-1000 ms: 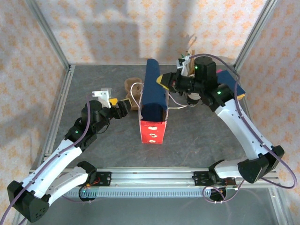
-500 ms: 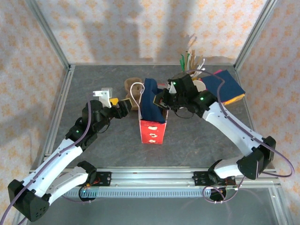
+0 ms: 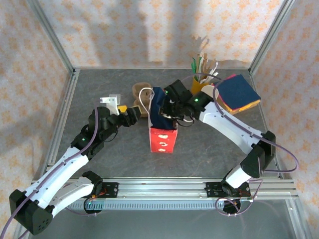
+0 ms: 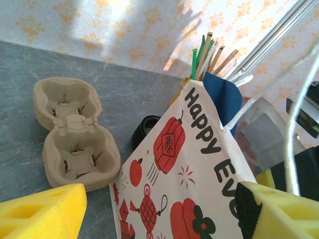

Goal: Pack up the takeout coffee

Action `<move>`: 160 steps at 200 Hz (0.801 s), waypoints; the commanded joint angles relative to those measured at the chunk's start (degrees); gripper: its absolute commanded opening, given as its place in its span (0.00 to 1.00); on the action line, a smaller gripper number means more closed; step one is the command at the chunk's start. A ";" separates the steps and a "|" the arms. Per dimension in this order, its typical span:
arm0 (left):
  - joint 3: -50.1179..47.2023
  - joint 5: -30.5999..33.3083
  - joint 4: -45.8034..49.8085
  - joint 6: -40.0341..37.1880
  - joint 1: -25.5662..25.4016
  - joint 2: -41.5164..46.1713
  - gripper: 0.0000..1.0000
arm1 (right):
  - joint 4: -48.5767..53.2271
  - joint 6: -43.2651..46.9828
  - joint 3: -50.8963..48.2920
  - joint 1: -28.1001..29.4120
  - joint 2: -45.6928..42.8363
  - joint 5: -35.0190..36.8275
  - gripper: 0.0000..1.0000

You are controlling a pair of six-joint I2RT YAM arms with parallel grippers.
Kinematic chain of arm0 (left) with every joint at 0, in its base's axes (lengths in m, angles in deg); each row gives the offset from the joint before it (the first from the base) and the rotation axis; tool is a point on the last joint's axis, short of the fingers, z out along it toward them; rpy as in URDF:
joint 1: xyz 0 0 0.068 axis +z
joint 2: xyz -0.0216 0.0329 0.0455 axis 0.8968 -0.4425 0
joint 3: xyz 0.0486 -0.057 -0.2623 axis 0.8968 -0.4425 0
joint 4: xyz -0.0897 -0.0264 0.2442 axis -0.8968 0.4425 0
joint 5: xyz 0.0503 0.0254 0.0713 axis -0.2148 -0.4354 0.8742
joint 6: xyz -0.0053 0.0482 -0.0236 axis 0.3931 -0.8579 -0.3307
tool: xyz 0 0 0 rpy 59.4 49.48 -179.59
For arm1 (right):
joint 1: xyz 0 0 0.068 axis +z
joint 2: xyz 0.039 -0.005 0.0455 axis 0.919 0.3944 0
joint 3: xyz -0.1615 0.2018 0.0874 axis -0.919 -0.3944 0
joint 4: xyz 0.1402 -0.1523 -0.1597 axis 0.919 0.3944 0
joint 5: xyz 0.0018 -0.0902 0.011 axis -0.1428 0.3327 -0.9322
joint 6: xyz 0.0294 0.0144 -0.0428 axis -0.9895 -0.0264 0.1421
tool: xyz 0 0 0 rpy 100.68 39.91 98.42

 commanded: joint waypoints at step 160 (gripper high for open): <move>2.74 6.58 -4.25 -2.55 0.63 -0.23 0.81 | -12.69 5.44 5.38 -3.20 -0.19 -1.96 0.28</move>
